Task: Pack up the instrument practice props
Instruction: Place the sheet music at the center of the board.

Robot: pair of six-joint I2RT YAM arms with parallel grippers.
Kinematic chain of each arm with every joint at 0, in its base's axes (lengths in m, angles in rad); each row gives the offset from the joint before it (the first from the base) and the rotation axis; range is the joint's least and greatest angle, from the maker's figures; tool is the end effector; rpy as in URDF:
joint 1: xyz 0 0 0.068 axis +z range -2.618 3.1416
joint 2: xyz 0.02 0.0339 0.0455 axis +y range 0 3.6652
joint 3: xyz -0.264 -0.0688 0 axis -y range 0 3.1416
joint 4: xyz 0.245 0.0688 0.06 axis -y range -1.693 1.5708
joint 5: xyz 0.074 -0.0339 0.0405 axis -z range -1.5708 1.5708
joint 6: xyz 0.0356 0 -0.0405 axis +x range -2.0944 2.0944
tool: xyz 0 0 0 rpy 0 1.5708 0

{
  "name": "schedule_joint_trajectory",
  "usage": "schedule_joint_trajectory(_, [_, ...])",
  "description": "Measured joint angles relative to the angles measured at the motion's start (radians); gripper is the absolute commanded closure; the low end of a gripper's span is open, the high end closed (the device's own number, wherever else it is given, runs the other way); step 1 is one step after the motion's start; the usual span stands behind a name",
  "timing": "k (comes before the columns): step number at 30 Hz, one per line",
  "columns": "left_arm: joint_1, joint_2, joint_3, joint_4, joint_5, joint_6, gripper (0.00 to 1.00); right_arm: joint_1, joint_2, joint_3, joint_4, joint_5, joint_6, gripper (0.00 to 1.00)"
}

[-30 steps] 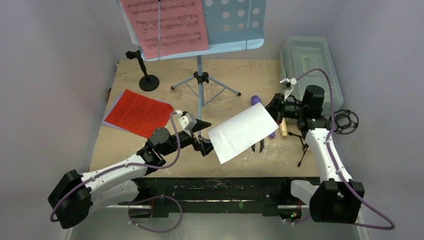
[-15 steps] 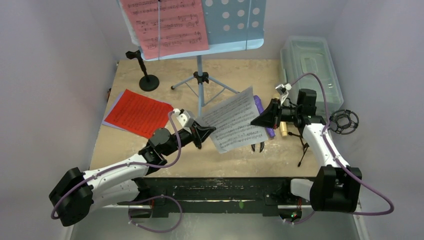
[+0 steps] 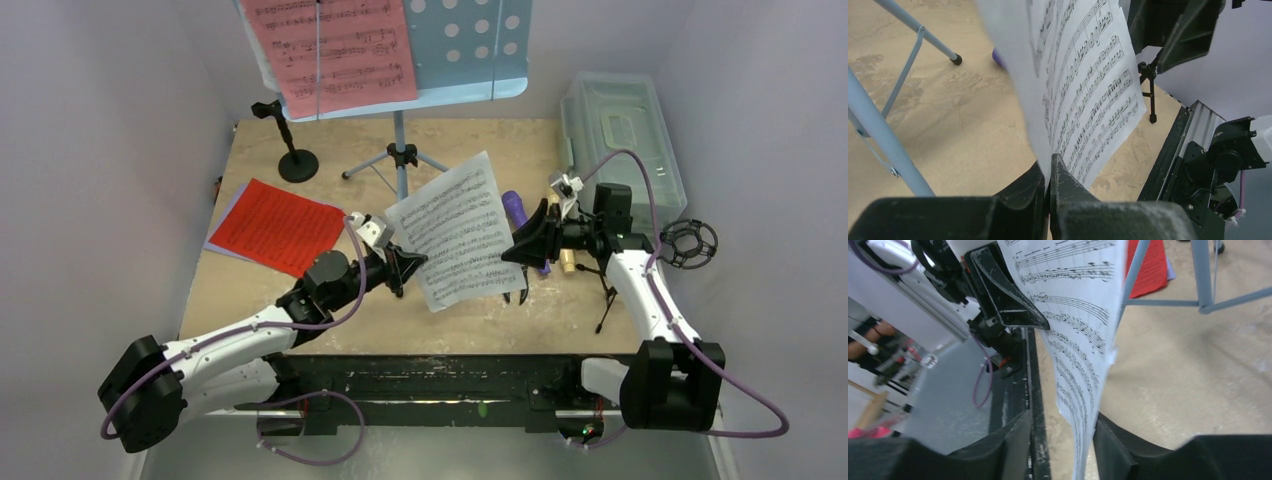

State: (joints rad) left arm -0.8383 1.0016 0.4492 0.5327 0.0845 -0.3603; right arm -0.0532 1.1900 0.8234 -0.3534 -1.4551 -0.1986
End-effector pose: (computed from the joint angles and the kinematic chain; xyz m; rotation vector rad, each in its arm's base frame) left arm 0.1497 -0.1709 0.2562 0.4657 1.6169 -0.9885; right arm 0.2324 0.0230 0.2753 -0.8244 1.6801 1.4346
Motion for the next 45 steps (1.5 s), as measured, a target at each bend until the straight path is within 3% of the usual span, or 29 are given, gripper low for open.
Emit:
schedule_joint_trajectory(4, [0.000, -0.002, 0.049, -0.087, -0.027, -0.007, 1.00, 0.000, -0.042, -0.009, -0.013, 0.015, -0.046, 0.19])
schedule_joint_trajectory(9, [0.000, -0.012, 0.132, -0.234, -0.100, -0.006, 1.00, 0.000, -0.060, -0.009, -0.049, 0.051, -0.104, 0.11])
schedule_joint_trajectory(18, [0.035, -0.088, 0.197, -0.469, -0.289, -0.002, 1.00, 0.000, -0.058, -0.008, -0.103, 0.136, -0.158, 0.08])
schedule_joint_trajectory(26, [0.178, -0.113, 0.222, -0.639, -0.377, -0.002, 1.00, 0.000, -0.058, -0.007, -0.115, 0.176, -0.179, 0.06])
schedule_joint_trajectory(38, [0.247, -0.099, 0.228, -0.708, -0.650, 0.016, 1.00, 0.000, -0.058, -0.002, -0.157, 0.201, -0.218, 0.03])
schedule_joint_trajectory(45, [0.367, -0.037, 0.228, -0.702, -0.747, 0.012, 1.00, 0.000, -0.058, 0.002, -0.168, 0.209, -0.234, 0.02])
